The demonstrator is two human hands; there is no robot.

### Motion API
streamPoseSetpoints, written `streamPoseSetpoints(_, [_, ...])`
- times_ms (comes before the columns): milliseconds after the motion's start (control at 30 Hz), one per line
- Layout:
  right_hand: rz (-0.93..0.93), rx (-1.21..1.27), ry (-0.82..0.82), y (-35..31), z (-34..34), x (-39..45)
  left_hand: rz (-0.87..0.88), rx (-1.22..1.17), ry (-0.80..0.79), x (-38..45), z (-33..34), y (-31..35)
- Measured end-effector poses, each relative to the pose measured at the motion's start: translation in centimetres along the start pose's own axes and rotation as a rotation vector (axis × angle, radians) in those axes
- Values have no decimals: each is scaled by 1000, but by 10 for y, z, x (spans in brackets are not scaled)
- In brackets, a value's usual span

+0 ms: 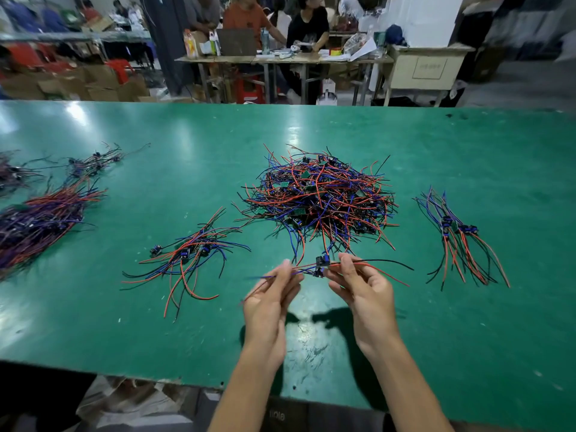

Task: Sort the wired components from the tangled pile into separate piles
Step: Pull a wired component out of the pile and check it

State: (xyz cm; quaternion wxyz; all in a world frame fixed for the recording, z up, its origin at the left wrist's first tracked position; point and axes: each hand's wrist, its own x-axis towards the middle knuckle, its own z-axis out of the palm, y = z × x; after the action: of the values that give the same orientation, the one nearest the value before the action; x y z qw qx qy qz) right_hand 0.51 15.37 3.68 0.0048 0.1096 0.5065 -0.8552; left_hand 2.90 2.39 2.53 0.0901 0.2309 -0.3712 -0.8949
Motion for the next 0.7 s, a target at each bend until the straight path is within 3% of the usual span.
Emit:
streamPoseSetpoints(167, [31, 34, -27, -7, -9, 5, 225, 92, 220, 15, -29, 31])
streamPoseSetpoints(300, [17, -178, -83, -8, -11, 7, 825, 822, 548, 10, -30, 39])
streamPoseSetpoints(333, [1, -253, -99, -8, -11, 8, 962, 951, 493, 8, -24, 38])
streamPoseSetpoints(367, [-18, -316, -119, -9, -12, 8, 998, 999, 332, 6, -16, 36])
streamPoseSetpoints(433, [-52, -388, -168, -11, -12, 9, 685, 954, -105, 0, 4, 33])
streamPoseSetpoints(500, [-87, -435, -211, -13, -13, 9, 379, 951, -409, -5, 19, 25])
streamPoseSetpoints(567, [-143, -467, -219, -14, -17, 10, 352, 1024, -512, -6, 25, 16])
streamPoseSetpoints(700, [-251, -489, -139, -11, -28, 12, 276, 958, -536, -2, 25, 6])
